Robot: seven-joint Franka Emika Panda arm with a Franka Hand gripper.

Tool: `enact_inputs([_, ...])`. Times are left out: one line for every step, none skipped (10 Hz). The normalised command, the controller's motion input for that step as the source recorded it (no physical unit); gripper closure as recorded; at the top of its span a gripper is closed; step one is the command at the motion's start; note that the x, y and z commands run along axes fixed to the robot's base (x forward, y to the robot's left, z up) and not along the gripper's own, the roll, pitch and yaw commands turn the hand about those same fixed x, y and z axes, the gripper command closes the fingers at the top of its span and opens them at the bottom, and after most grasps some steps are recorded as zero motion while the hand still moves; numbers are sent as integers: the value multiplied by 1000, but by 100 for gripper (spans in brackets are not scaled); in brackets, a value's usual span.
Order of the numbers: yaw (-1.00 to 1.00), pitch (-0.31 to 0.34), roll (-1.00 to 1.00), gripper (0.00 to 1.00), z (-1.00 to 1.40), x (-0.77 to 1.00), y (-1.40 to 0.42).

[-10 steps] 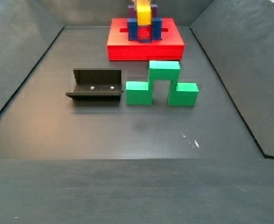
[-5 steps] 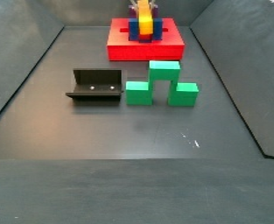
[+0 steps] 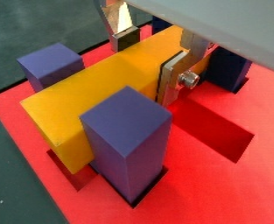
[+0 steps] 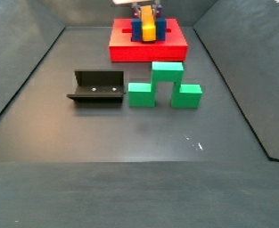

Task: Pick up the yellow object. Move up. Move to above the board. Insert the yellow object.
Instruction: Insert the yellow object.

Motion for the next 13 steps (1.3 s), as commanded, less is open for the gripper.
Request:
enact_inputs([0, 0, 0, 100, -280, 0, -117])
enact_inputs([0, 0, 0, 100, -317, 0, -100])
enact_inputs([0, 0, 30, 100, -340, 0, -29])
enact_inputs([0, 0, 76, 100, -237, 17, 0])
enact_inputs([0, 0, 46, 100, -237, 0, 43])
enact_inputs([0, 0, 36, 100, -243, 0, 97])
enact_inputs([0, 0, 49, 100, -206, 23, 126])
enact_inputs([0, 0, 13, 100, -266, -29, 0])
enact_inputs([0, 0, 0, 100, -331, -3, -111])
enact_inputs([0, 0, -63, 100, -409, -29, -134])
enact_inputs([0, 0, -144, 100, -480, -69, -94])
enact_inputs([0, 0, -174, 100, -500, -114, 0])
enact_inputs([0, 0, -114, 100, -466, -100, 0])
